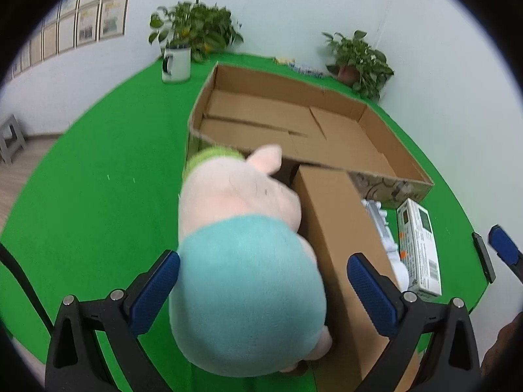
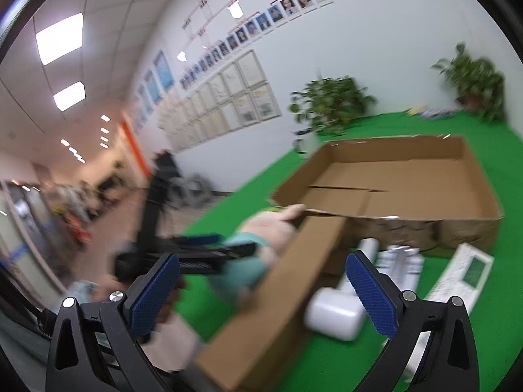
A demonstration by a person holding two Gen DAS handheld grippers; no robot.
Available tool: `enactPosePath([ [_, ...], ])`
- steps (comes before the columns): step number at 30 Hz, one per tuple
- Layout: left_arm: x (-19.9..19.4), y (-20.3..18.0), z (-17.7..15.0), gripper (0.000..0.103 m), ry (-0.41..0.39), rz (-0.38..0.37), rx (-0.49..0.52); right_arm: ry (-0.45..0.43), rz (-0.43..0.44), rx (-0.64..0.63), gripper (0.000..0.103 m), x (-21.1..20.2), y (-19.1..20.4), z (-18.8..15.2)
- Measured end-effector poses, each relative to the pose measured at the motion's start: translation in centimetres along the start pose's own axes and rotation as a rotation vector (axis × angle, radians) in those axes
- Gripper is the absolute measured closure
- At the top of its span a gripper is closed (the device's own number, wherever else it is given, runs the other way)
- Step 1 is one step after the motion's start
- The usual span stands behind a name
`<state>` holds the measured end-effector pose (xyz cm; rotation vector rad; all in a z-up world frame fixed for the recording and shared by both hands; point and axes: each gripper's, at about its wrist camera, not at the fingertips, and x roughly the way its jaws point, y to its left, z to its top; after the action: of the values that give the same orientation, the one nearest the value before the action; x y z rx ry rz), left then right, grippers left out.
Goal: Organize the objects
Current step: 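Grasp the pink-and-teal plush pig with the left gripper and lift it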
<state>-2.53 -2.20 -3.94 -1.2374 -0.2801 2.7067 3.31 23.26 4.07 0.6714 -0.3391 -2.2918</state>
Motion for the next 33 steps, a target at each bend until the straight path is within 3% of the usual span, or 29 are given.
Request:
enactPosePath([
  [2, 0.5, 0.3, -0.5, 0.004, 0.005, 0.054, 0.011, 0.001, -0.044, 0.022, 0.000, 0.1, -0.3, 0.1],
  [3, 0.9, 0.5, -0.8, 0.014, 0.018, 0.093, 0.023, 0.011, -0.092, 0.029, 0.000, 0.4, -0.6, 0.1],
  [4, 1.1, 0.8, -1.0, 0.015, 0.024, 0.122, 0.031, 0.020, -0.116, 0.038, 0.000, 0.6, -0.8, 0.1],
  [10, -0.4, 3.4, -1.6, 0.025, 0.013, 0.022, -0.034, 0.064, -0.128, 0.061, 0.000, 3.4, 0.1, 1.2],
  [15, -1.6, 5.7, -2.6, 0.026, 0.001, -0.047, -0.107, 0.121, 0.007, 0.063, 0.000, 8.1, 3.3, 4.3],
  [20, -3.1, 7.2, -4.1, 0.026, -0.027, -0.063, -0.146, 0.286, 0.054, 0.079, 0.000, 16.0, 5.5, 5.0],
  [25, -4.7, 7.8, -5.7, 0.027, -0.062, -0.058, -0.166, 0.520, 0.019, 0.113, 0.001, 24.8, 6.5, 2.6],
  [29, -5.3, 7.4, -6.5, 0.027, -0.086, -0.038, -0.161, 0.636, -0.018, 0.085, 0.003, 27.9, 8.6, 0.3],
  [33, -5.4, 6.3, -6.9, 0.028, -0.100, 0.005, -0.144, 0.687, -0.069, 0.020, 0.011, 29.1, 10.5, -1.2],
])
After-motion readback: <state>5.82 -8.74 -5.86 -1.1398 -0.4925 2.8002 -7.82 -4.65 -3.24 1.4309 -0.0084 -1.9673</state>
